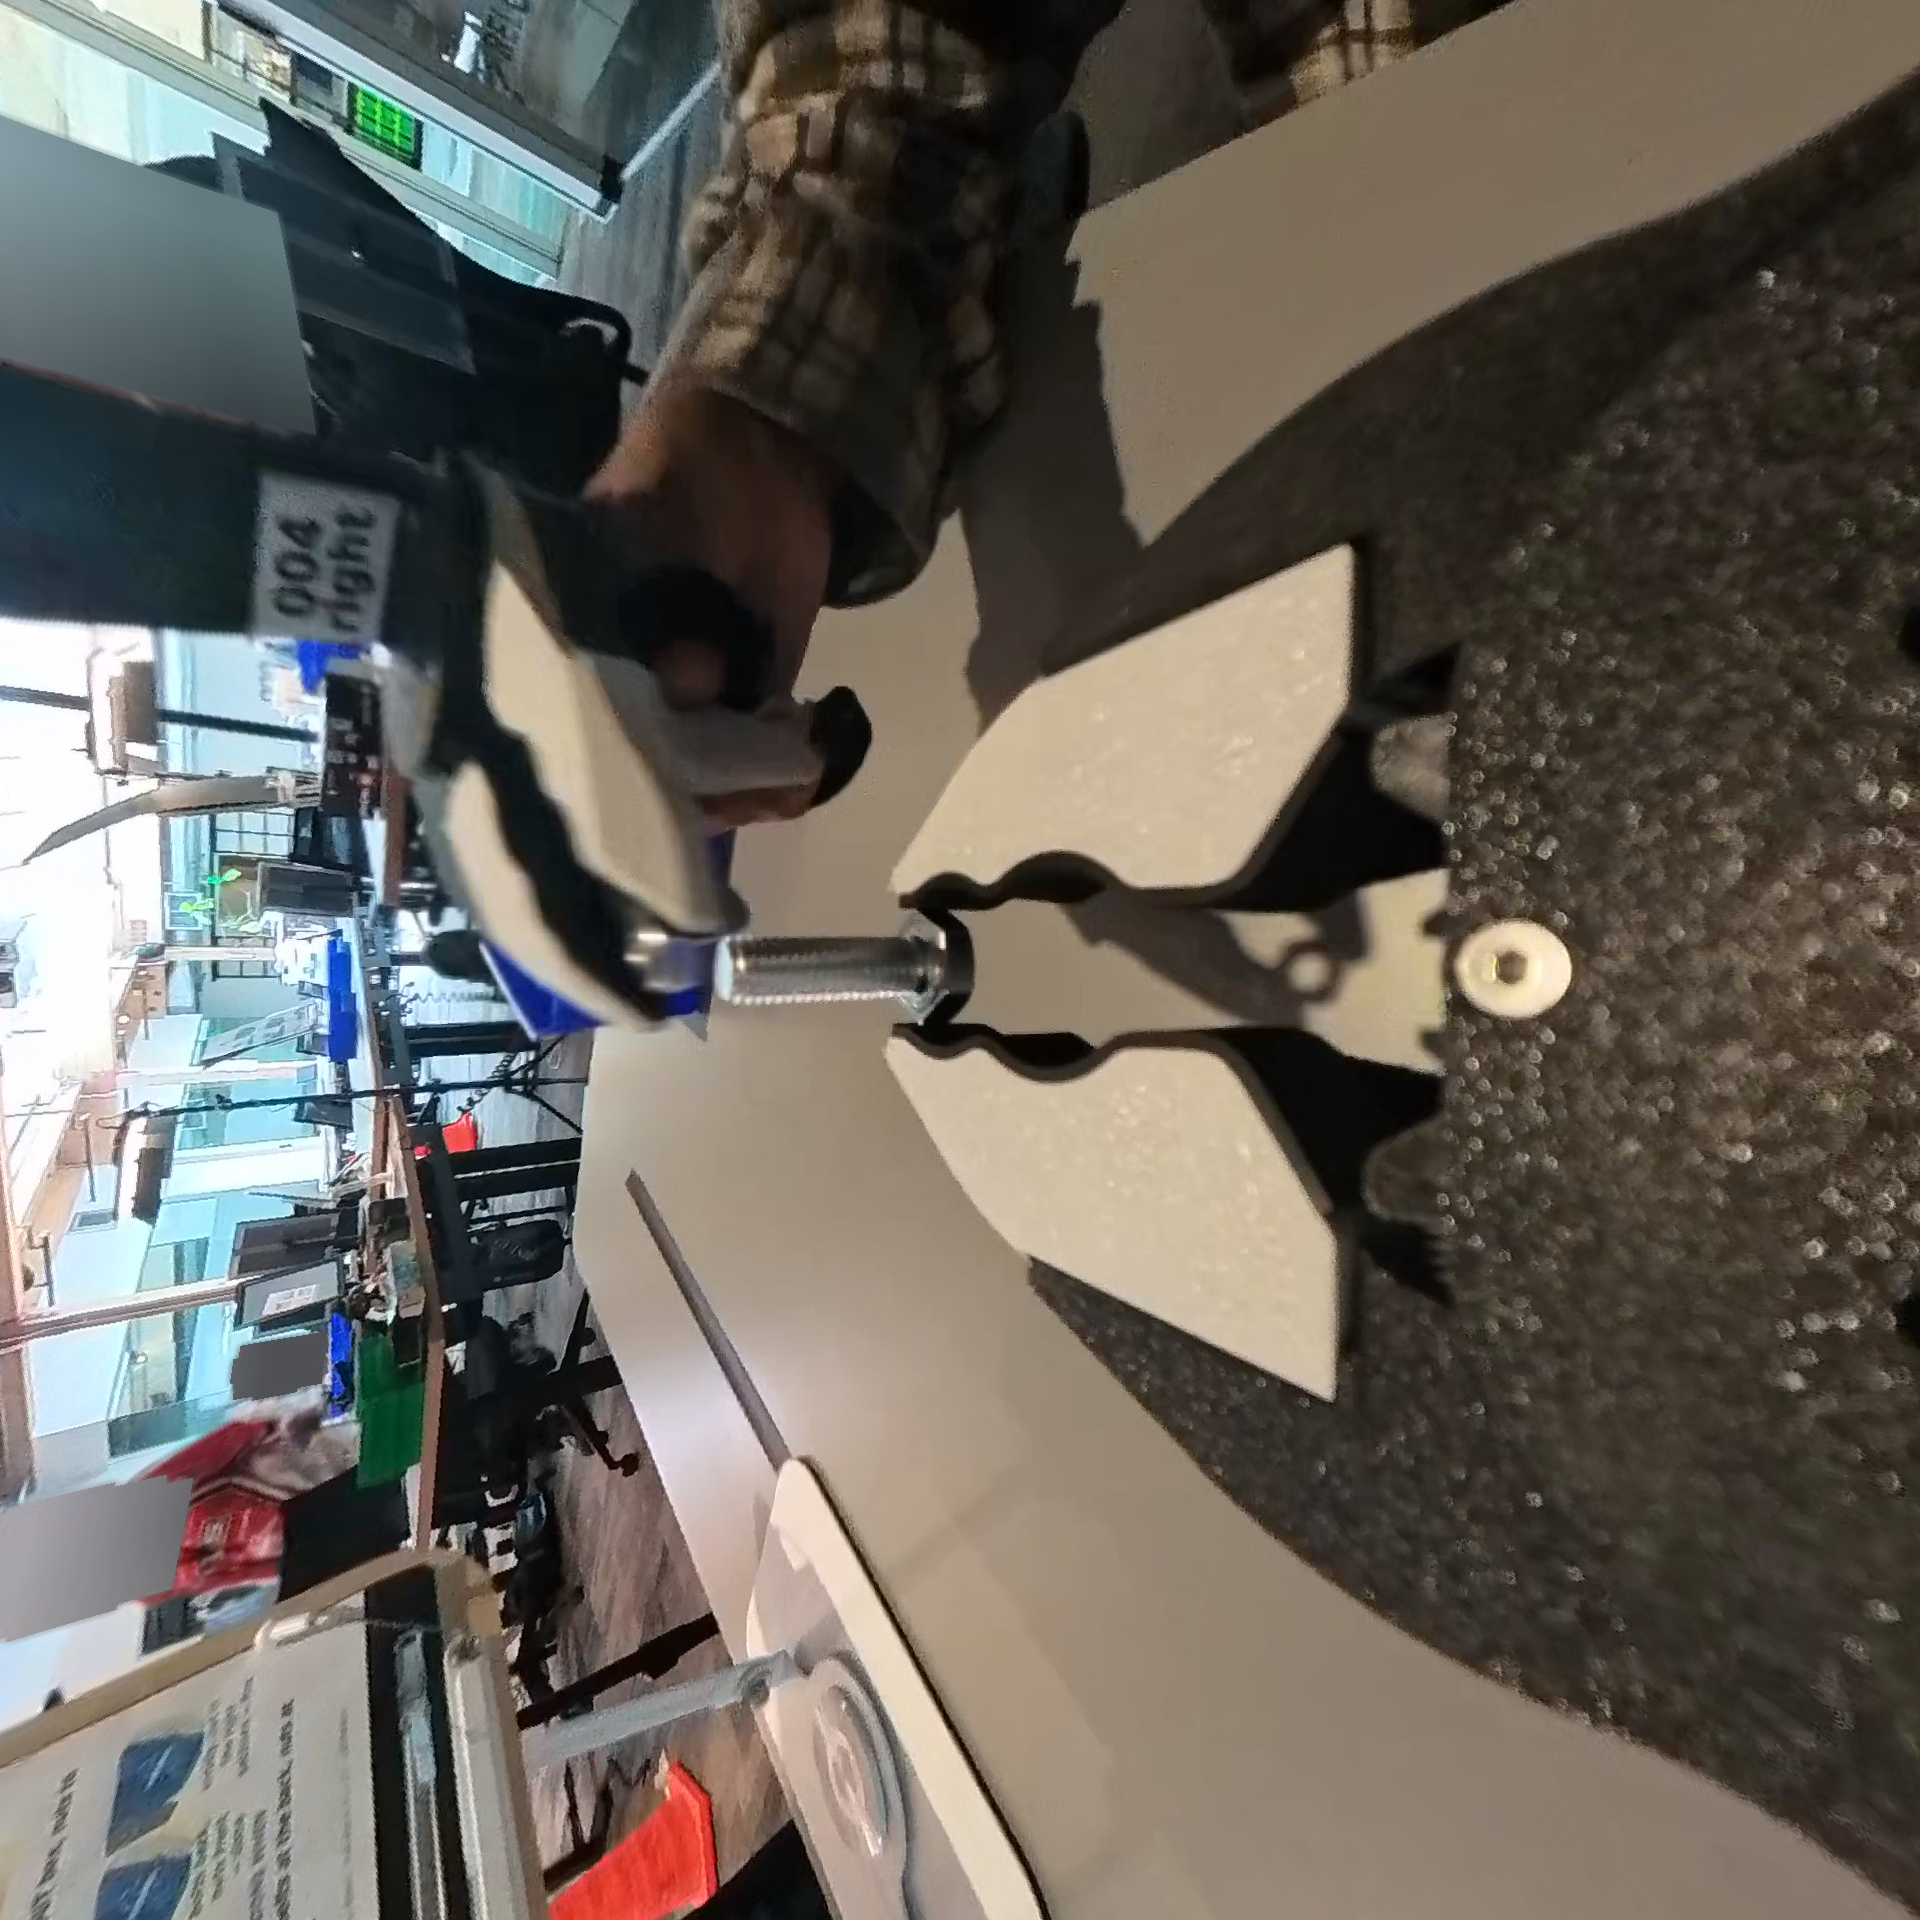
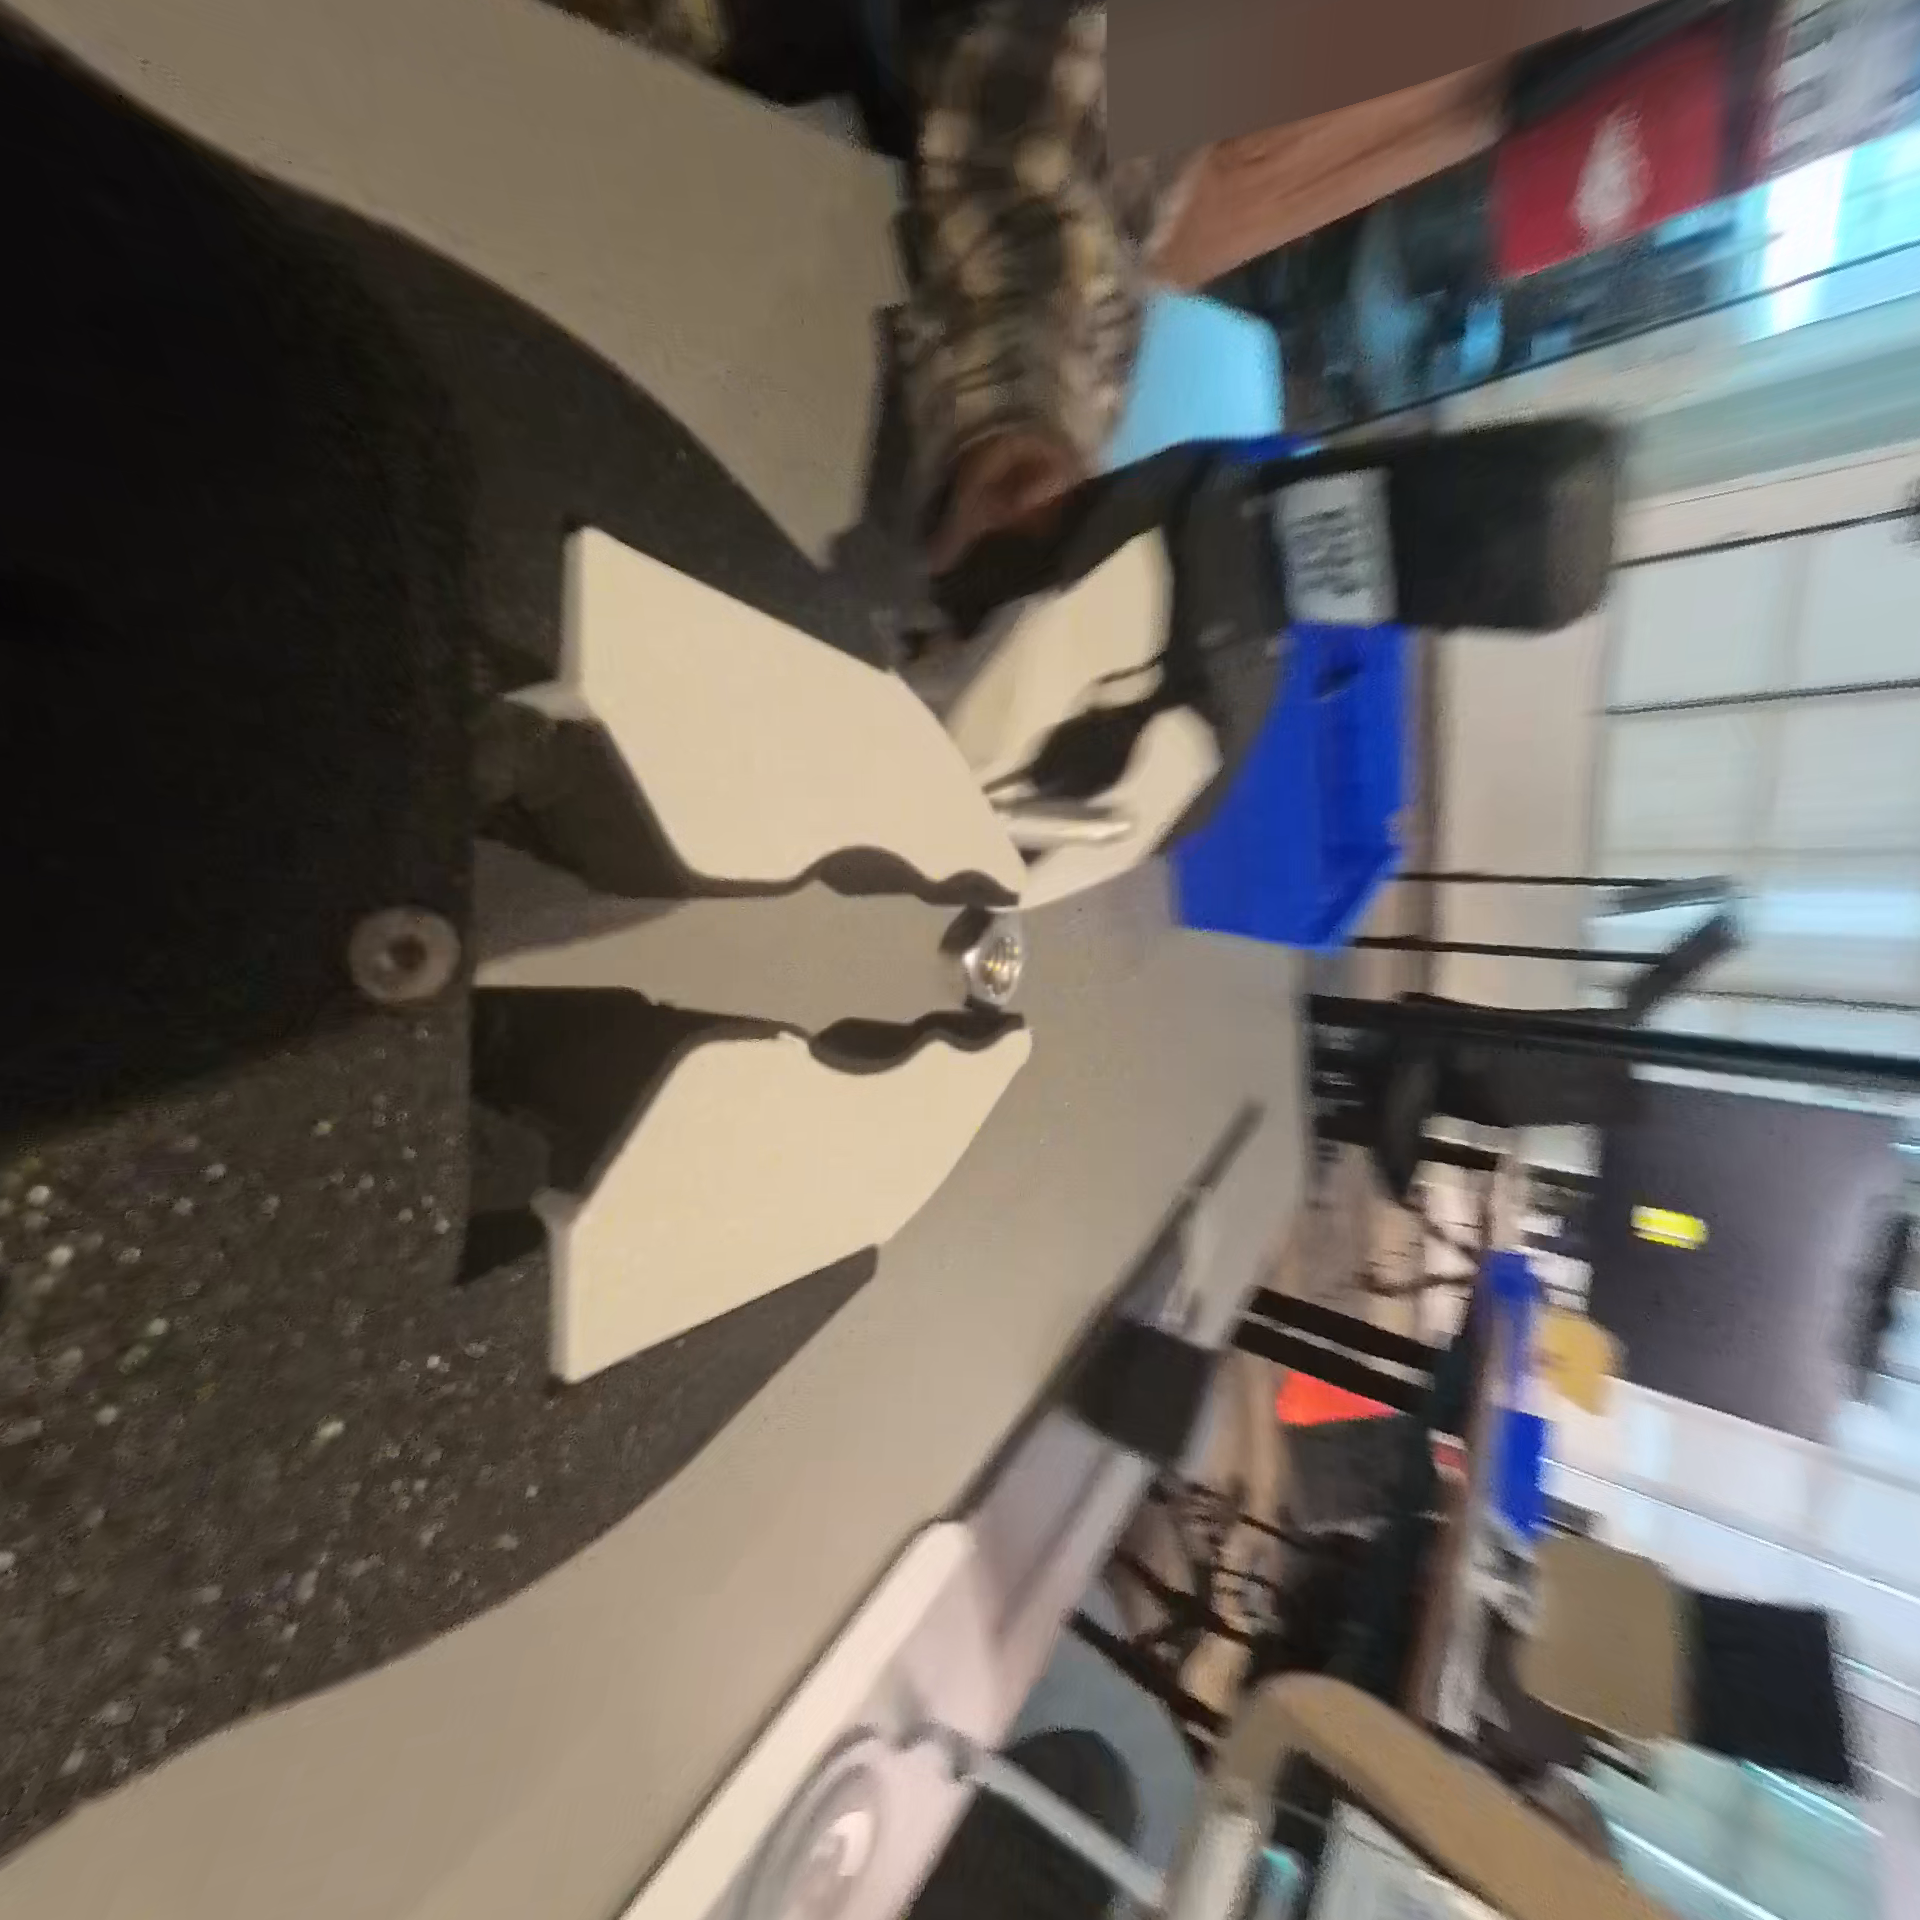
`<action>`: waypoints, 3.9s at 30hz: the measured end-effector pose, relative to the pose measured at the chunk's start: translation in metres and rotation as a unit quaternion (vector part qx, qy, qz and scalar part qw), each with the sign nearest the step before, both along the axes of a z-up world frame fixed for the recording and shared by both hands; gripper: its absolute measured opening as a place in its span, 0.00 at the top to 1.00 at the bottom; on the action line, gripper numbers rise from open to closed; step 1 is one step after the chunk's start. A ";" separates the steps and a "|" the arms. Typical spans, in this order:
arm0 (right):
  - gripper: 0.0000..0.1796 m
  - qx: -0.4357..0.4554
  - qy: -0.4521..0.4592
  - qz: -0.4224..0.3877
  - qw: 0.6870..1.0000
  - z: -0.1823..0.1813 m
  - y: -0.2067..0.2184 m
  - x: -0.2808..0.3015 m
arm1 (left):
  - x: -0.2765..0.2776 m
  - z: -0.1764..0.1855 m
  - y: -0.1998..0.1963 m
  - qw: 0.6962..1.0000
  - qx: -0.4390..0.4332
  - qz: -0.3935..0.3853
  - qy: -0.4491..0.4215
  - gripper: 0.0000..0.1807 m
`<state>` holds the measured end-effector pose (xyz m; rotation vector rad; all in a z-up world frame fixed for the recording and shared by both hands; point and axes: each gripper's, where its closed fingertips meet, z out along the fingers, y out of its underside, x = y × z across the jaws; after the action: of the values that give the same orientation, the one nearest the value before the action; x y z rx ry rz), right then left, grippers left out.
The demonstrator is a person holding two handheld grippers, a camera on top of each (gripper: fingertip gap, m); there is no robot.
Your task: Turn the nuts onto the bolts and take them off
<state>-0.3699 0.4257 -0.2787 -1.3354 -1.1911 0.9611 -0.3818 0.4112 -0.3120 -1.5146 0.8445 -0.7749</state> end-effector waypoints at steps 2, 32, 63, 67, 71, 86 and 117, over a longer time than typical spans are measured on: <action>0.90 -0.013 -0.090 0.001 0.996 -0.037 0.012 0.016 | -0.003 0.004 0.001 1.000 0.000 -0.001 -0.015 0.89; 0.79 -0.044 -0.245 0.090 0.964 -0.121 0.013 0.042 | -0.006 -0.002 0.003 0.999 -0.013 -0.029 -0.035 0.89; 0.95 -0.086 -0.063 0.280 0.954 0.009 -0.029 -0.044 | -0.016 0.025 -0.007 0.988 -0.003 -0.077 -0.136 0.81; 0.95 -0.089 -0.057 0.284 0.953 0.009 -0.031 -0.047 | -0.014 0.023 -0.008 0.989 0.001 -0.077 -0.127 0.81; 0.95 -0.083 -0.066 0.275 0.955 0.008 -0.029 -0.050 | -0.011 0.022 -0.010 0.990 0.003 -0.079 -0.120 0.81; 0.95 -0.037 -0.093 0.276 0.956 0.004 -0.035 -0.053 | -0.013 0.016 -0.008 0.993 0.002 -0.070 -0.093 0.89; 0.56 -0.006 -0.007 0.090 0.996 -0.030 0.019 0.056 | -0.022 0.018 -0.001 0.995 -0.003 -0.041 -0.086 0.90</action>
<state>-0.3141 0.4451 -0.3088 -1.2620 -1.3350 1.0895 -0.4035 0.4098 -0.2939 -1.4020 0.7792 -0.9553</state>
